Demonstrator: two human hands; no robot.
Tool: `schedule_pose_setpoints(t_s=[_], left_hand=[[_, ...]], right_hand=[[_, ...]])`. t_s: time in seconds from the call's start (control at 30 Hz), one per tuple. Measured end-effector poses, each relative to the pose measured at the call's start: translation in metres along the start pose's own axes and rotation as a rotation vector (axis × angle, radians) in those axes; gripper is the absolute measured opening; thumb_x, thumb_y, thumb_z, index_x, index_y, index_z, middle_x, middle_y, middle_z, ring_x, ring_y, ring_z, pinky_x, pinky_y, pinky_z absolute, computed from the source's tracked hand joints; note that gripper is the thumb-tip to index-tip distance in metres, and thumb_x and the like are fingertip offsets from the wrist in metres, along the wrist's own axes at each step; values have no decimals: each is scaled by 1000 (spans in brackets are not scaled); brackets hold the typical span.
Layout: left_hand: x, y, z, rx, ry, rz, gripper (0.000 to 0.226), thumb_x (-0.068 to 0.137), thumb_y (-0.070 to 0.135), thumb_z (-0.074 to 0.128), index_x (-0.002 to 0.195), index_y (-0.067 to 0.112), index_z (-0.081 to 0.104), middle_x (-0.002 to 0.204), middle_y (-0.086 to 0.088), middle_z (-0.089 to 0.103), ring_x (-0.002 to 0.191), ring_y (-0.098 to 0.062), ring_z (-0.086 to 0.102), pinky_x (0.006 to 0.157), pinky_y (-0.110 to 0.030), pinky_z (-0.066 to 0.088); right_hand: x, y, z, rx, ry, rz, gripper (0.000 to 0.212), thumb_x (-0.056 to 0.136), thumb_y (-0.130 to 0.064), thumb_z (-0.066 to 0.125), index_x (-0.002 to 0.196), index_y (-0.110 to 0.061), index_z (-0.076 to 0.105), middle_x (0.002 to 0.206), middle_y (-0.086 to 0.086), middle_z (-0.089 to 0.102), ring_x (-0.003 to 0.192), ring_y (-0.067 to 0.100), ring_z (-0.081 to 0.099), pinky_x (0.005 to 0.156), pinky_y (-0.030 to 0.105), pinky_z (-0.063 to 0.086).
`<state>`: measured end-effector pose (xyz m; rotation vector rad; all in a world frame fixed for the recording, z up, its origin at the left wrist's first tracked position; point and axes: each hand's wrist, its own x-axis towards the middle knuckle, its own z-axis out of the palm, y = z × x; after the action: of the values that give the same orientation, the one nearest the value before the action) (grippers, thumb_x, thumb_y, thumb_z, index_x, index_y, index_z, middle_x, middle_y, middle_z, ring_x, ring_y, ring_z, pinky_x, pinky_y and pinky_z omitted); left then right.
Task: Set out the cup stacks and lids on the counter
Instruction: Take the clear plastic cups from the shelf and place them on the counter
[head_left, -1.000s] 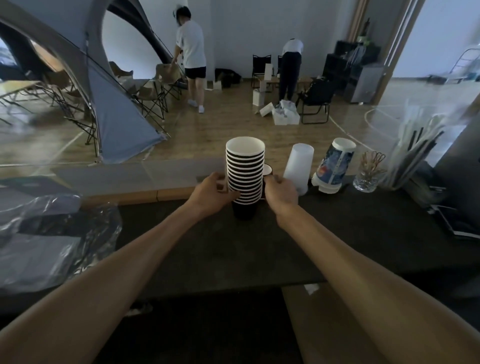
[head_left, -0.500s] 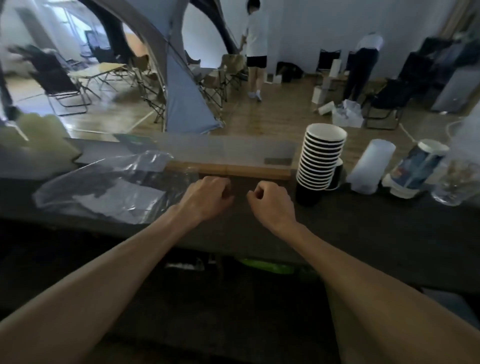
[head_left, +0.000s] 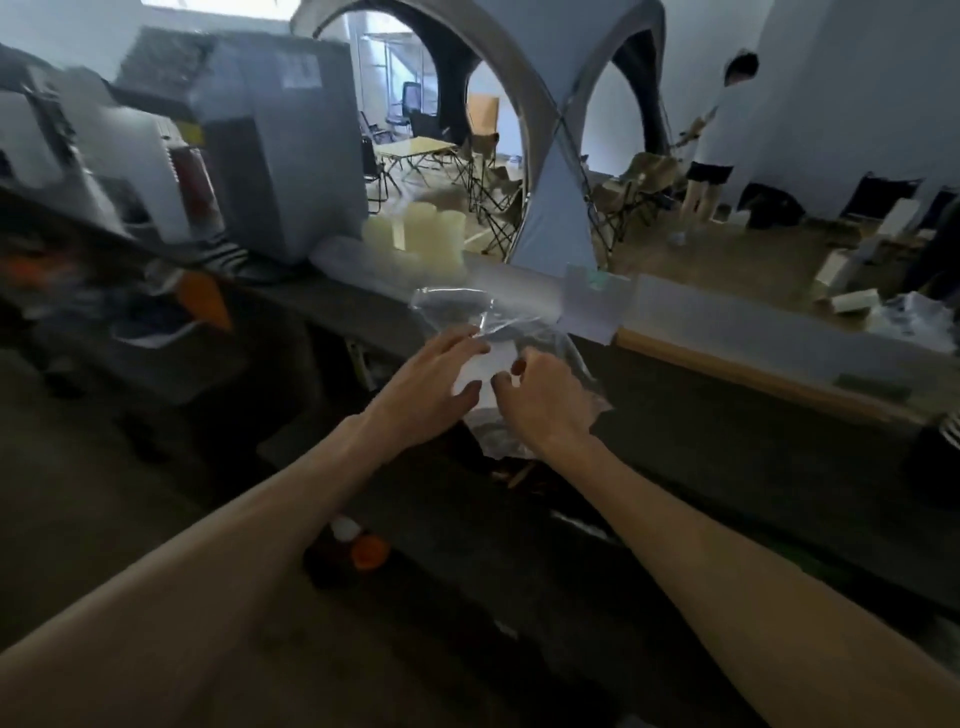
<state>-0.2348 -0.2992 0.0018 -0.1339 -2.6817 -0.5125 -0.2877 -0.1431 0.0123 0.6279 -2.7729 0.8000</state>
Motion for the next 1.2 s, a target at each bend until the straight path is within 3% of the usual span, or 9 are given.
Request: schedule_pose_setpoints(t_s=[0.13, 0.27, 0.33, 0.47, 0.67, 0.93, 1.07, 1.2], left_hand=[[-36, -57, -30, 79, 52, 38, 38, 90, 25, 61, 128, 20, 55, 138, 1, 49, 129, -14, 46, 113, -32, 34], [-56, -117, -53, 118, -4, -15, 29, 91, 27, 57, 119, 21, 61, 130, 2, 53, 120, -16, 53, 107, -32, 38], [-57, -153, -72, 118, -23, -63, 25, 92, 28, 56, 116, 24, 62, 126, 4, 54, 114, -15, 55, 101, -33, 44], [-55, -230, -112, 163, -22, -167, 29, 93, 29, 56, 121, 21, 61, 127, -1, 55, 115, -19, 56, 101, -36, 44], [-54, -387, -153, 291, -66, -288, 38, 94, 34, 56, 130, 23, 54, 133, -1, 51, 118, -19, 53, 101, -37, 45], [-4, -579, -211, 354, -57, -407, 29, 91, 37, 51, 119, 27, 55, 121, 0, 54, 105, -22, 59, 89, -39, 50], [32, -652, -234, 372, -65, -449, 37, 90, 37, 59, 125, 26, 54, 124, -1, 55, 112, -23, 56, 92, -41, 50], [68, -725, -242, 293, -56, -455, 34, 93, 34, 55, 126, 25, 53, 120, 0, 54, 107, -23, 58, 90, -40, 50]], right_hand=[[-1, -50, 31, -99, 115, -20, 22, 94, -34, 54, 102, -16, 63, 101, 2, 64, 83, 14, 60, 75, 35, 56], [10, -111, 48, -134, 237, -245, 16, 95, -30, 57, 99, -17, 64, 99, 0, 60, 87, 14, 55, 75, 28, 45], [24, -152, 63, -148, 167, -353, 10, 93, -30, 59, 93, -20, 60, 94, -4, 56, 83, 10, 51, 75, 26, 43], [69, -218, 123, -196, -27, -378, 14, 93, -34, 59, 97, -21, 60, 91, -4, 48, 86, 15, 52, 71, 29, 37], [148, -306, 248, -179, -219, -439, 37, 94, -42, 55, 121, -19, 58, 117, 5, 58, 108, 23, 57, 88, 40, 48], [282, -441, 367, -156, -209, -499, 42, 93, -46, 56, 126, -19, 56, 121, 6, 58, 112, 26, 57, 91, 43, 50], [342, -493, 400, -206, -207, -502, 43, 94, -46, 55, 126, -18, 58, 125, 7, 58, 115, 27, 56, 94, 42, 49], [400, -530, 440, -211, -181, -481, 37, 94, -46, 54, 118, -18, 60, 117, 8, 61, 106, 26, 59, 89, 42, 52]])
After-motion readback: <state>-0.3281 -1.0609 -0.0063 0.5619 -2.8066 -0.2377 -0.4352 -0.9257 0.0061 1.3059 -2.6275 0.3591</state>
